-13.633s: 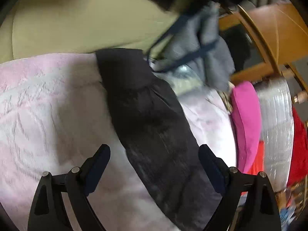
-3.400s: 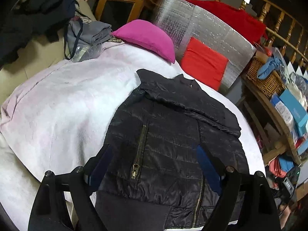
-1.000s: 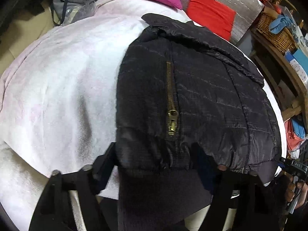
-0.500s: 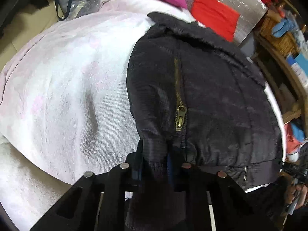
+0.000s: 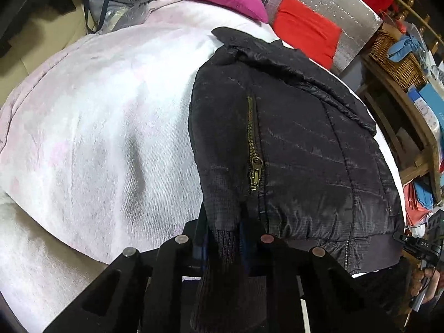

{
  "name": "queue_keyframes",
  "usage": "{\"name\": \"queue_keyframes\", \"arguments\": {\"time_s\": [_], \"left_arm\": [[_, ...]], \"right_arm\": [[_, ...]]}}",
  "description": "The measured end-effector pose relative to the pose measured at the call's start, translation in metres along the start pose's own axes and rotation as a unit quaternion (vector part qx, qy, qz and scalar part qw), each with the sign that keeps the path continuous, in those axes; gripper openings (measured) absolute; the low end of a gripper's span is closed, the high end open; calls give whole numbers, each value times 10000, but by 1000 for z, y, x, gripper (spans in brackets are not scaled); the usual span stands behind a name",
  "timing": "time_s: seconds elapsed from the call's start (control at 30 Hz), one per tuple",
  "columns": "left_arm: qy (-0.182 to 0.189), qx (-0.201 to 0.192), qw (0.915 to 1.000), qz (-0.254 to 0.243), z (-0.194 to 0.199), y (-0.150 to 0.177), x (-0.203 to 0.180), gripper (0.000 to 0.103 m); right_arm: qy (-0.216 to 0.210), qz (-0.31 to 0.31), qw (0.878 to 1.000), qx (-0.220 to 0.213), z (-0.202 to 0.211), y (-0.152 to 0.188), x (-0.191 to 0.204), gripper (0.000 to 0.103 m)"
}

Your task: Fold large clothes

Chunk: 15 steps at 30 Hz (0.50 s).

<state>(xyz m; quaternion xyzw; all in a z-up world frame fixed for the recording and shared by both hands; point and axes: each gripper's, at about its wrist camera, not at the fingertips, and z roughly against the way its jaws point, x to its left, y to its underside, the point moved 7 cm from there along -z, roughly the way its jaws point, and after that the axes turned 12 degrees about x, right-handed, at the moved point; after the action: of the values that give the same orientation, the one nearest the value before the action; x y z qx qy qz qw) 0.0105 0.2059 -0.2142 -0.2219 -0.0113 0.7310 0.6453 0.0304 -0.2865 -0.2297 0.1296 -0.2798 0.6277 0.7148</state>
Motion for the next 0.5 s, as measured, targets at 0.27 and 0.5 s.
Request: {"name": "queue_keyframes", "arguments": {"time_s": [0.27, 0.5], "left_arm": [[-167, 4, 9999, -37, -9, 1, 0, 19], [-201, 15, 9998, -81, -11, -2, -1, 19]], "right_arm": [[-103, -35, 9999, 43, -2, 1, -5, 9], [-65, 19, 10000, 20, -2, 1, -2, 9]]}}
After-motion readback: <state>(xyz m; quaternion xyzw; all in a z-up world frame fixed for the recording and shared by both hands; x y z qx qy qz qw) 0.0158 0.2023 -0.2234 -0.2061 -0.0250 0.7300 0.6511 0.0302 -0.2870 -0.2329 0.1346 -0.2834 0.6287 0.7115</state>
